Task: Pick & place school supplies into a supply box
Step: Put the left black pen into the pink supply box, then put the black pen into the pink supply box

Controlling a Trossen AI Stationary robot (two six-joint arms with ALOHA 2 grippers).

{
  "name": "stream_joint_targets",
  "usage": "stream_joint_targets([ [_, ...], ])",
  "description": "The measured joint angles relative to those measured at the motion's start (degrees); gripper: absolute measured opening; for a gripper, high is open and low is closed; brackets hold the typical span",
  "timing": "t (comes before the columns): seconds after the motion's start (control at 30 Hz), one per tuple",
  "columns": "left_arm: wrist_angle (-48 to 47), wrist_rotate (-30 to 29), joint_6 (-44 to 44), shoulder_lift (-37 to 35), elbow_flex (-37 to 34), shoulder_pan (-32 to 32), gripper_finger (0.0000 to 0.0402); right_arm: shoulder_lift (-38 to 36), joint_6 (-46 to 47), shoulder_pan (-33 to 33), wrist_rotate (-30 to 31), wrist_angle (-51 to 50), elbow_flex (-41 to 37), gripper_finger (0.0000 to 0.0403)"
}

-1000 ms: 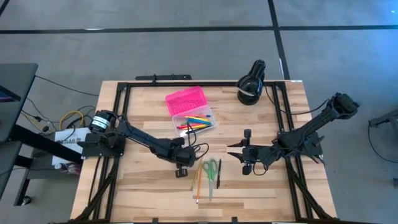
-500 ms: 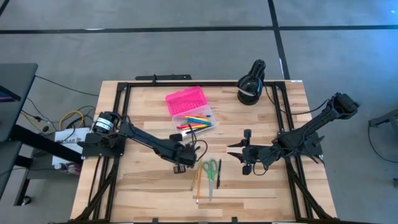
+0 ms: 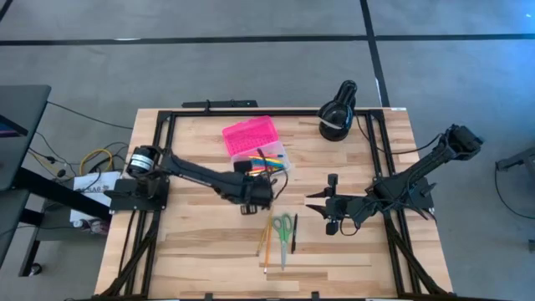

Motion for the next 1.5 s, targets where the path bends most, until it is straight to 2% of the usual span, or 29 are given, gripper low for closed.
stream_joint_targets([
  [0.23, 2.6, 0.8, 3.9, -0.1, 0.5, 9.3, 0.0023, 0.0, 0.0, 0.0, 0.0, -0.3, 0.0, 0.0118],
  [0.47, 11.1, 9.9, 8.1, -0.2, 0.5, 17.2, 0.0025, 0.0, 1.0, 0.0, 0.0, -1.3, 0.0, 0.0118],
  [0.6, 13.1, 12.0, 9.2, 0.2, 0.5, 19.5, 0.0026, 0.0, 1.5, 0.0, 0.0, -1.8, 0.0, 0.0118],
  [0.83, 13.5, 11.9, 10.1, 0.2, 0.5, 20.5, 0.0041, 0.0, 2.5, 0.0, 0.0, -2.9, 0.0, 0.0118],
  [1.2, 13.6, 8.7, 10.7, 0.2, 0.5, 20.0, 0.0168, 0.0, 2.5, 0.0, 0.0, -2.9, 0.0, 0.0118],
  [1.5, 11.1, 6.5, 11.7, -3.2, 0.6, 15.5, 0.0182, 0.4, 4.9, -0.1, 0.0, -3.2, 0.0, 0.0118],
])
